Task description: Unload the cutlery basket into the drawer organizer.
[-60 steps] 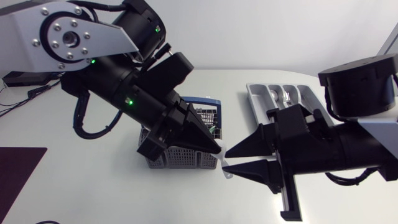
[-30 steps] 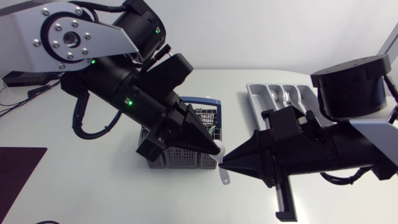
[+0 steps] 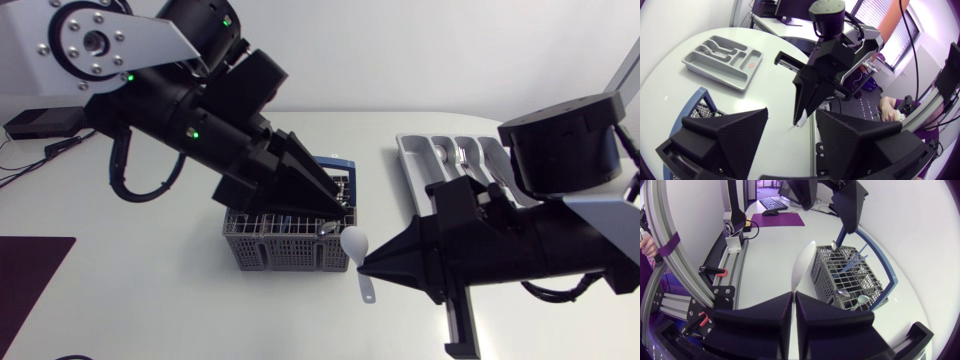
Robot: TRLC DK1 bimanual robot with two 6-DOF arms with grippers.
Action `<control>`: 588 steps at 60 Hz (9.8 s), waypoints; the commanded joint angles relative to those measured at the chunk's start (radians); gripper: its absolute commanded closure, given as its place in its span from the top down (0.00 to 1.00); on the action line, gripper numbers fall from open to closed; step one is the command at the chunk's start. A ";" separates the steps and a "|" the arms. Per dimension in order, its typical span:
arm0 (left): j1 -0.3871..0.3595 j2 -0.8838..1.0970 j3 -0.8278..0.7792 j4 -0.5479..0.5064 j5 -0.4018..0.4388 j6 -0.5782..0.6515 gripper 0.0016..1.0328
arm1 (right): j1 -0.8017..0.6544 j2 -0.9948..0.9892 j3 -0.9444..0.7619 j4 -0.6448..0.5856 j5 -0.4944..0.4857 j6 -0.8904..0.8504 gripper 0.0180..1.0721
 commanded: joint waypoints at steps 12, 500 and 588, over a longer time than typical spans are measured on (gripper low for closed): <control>0.156 -0.168 -0.054 0.017 -0.133 0.008 0.91 | -0.136 -0.150 -0.051 -0.129 0.085 -0.104 0.05; -0.152 -0.035 0.068 0.034 -0.702 -0.420 0.09 | 0.376 -0.061 -0.163 0.506 0.879 0.007 0.42; -0.167 -0.038 0.125 0.036 -0.696 -0.437 0.75 | 0.396 -0.018 -0.186 0.530 0.962 -0.059 0.05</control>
